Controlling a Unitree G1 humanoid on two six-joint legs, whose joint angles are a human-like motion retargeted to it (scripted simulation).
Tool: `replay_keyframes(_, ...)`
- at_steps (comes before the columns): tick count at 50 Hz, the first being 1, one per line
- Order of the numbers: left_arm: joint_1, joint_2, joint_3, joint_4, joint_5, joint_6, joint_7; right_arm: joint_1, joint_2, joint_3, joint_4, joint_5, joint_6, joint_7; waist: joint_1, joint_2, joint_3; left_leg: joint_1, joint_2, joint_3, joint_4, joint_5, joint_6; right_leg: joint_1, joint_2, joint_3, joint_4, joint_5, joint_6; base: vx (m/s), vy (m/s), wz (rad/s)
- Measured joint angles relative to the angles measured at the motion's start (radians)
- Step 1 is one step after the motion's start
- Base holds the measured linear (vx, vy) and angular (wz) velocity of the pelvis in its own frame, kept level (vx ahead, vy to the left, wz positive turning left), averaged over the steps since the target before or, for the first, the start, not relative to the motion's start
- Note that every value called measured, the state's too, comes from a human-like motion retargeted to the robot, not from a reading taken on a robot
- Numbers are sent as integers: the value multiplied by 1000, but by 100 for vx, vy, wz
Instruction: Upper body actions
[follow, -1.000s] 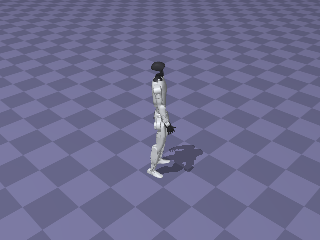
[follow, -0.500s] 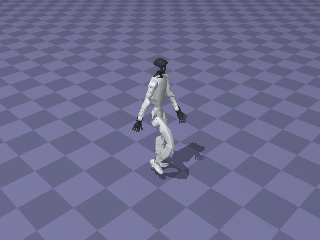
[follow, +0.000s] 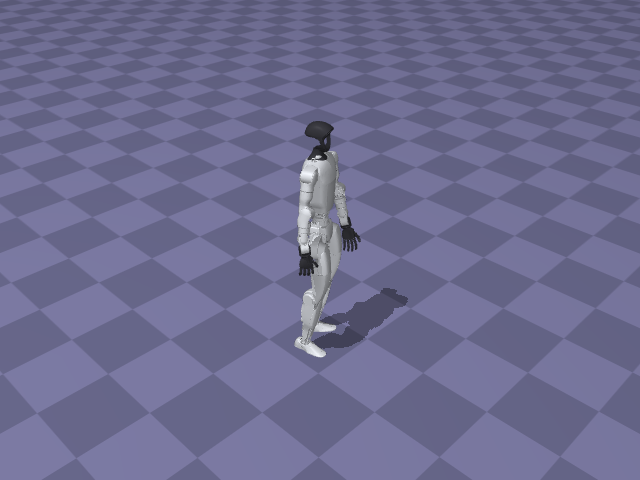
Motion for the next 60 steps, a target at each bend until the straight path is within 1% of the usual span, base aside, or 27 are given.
replay_keyframes(3, 24, 3, 4, 9, 5, 6, -10, -24, -6, 28, -27, -66, -13, -8, 34, 2, -9, -6, 9, 8, 0, 0, -19, -3, 2, -29, -37, -3, -12, -8, -19, -26)
replay_keyframes(6, 49, 8, 17, 1, 24, 4, -12, -46, -8, 55, -36, -87, -19, -16, 42, 10, -11, -10, 25, 13, 4, 2, -38, -15, 15, -4, -35, -18, -28, -10, -19, -12)
replay_keyframes(11, 118, 23, 37, -27, 39, -4, -40, -102, 0, 77, 8, -22, 6, 19, 19, 31, -5, -18, 59, 7, 27, 3, -66, -16, 38, 7, -25, -43, -52, -12, -20, 15)
replay_keyframes(18, 264, 43, 63, -14, 40, -4, -35, -165, 46, 102, 86, 93, 50, -5, 29, 45, -5, -42, 107, 7, 119, -4, -112, 3, 58, 7, -41, -58, -83, -11, -21, 9)
replay_keyframes(21, 319, 51, 100, 5, 65, 15, -26, -205, 79, 122, 80, 158, 75, 17, 39, 44, 18, -65, 139, 27, 206, 33, -129, 11, 53, 8, -36, -66, -94, -19, -19, 3)
replay_keyframes(25, 374, 75, 144, 39, 80, 46, -37, -246, 134, 146, -5, 242, 77, 72, 51, 19, 62, -169, 187, -23, 434, 146, -148, 25, 21, -3, -30, -74, -104, -26, -21, 21)
replay_keyframes(27, 398, 94, 142, 55, 85, 61, -50, -273, 152, 160, -47, 269, 75, 100, 59, 6, 76, -235, 201, -64, 561, 199, -122, 30, 5, -23, -31, -75, -109, -25, -19, 46)
replay_keyframes(29, 419, 112, 135, 66, 104, 75, -64, -306, 164, 168, -82, 281, 74, 120, 78, 1, 87, -321, 212, -99, 707, 213, -94, 30, -6, -35, -32, -74, -114, -20, -9, 31)
replay_keyframes(30, 429, 119, 131, 70, 116, 80, -71, -324, 167, 169, -97, 283, 74, 127, 93, 0, 92, -365, 226, -102, 785, 201, -90, 28, -10, -36, -32, -71, -117, -19, -7, 13)
replay_keyframes(32, 453, 125, 110, 70, 132, 83, -83, -364, 172, 167, -119, 288, 72, 137, 117, 5, 100, -448, 286, -78, 947, 163, -59, 22, -12, -39, -30, -67, -121, -19, -7, 8)
replay_keyframes(35, 489, 118, 93, 65, 165, 68, -93, -422, 176, 165, -152, 303, 75, 154, 153, 23, 109, -575, 356, -79, 1168, 119, -22, 10, -5, -35, -31, -58, -128, -14, 0, -7)
replay_keyframes(38, 528, 98, 94, 68, 195, 60, -100, -463, 182, 164, -178, 311, 74, 167, 189, 26, 115, -675, 357, -107, 1315, 112, -24, 3, -12, -20, -36, -47, -134, -9, 1, -23)
replay_keyframes(42, 560, 80, 103, 94, 197, 70, -114, -497, 186, 159, -182, 313, 73, 163, 228, 23, 112, -763, 361, -123, 1421, 104, -27, -1, -23, -17, -42, -39, -139, -4, 1, -14)
replay_keyframes(46, 570, 72, 117, 106, 177, 77, -121, -502, 183, 157, -177, 317, 72, 162, 248, 25, 111, -787, 379, -116, 1434, 104, -5, 4, -26, -18, -43, -42, -141, 0, 0, 0)
replay_keyframes(50, 568, 75, 123, 92, 178, 72, -124, -482, 176, 157, -165, 311, 69, 157, 250, 23, 101, -755, 358, -120, 1350, 128, -5, 9, -31, -24, -44, -49, -145, 1, 1, 10)
replay_keyframes(55, 549, 87, 131, 74, 169, 68, -114, -447, 173, 149, -125, 301, 77, 160, 235, 20, 68, -649, 312, -103, 1155, 167, -26, 10, -35, -48, -49, -57, -139, 6, 2, 26)
replay_keyframes(60, 516, 94, 157, 53, 143, 59, -112, -406, 165, 149, -96, 278, 86, 169, 212, 19, 35, -492, 283, -30, 904, 201, -49, 4, -34, -72, -47, -67, -130, 9, 3, 26)
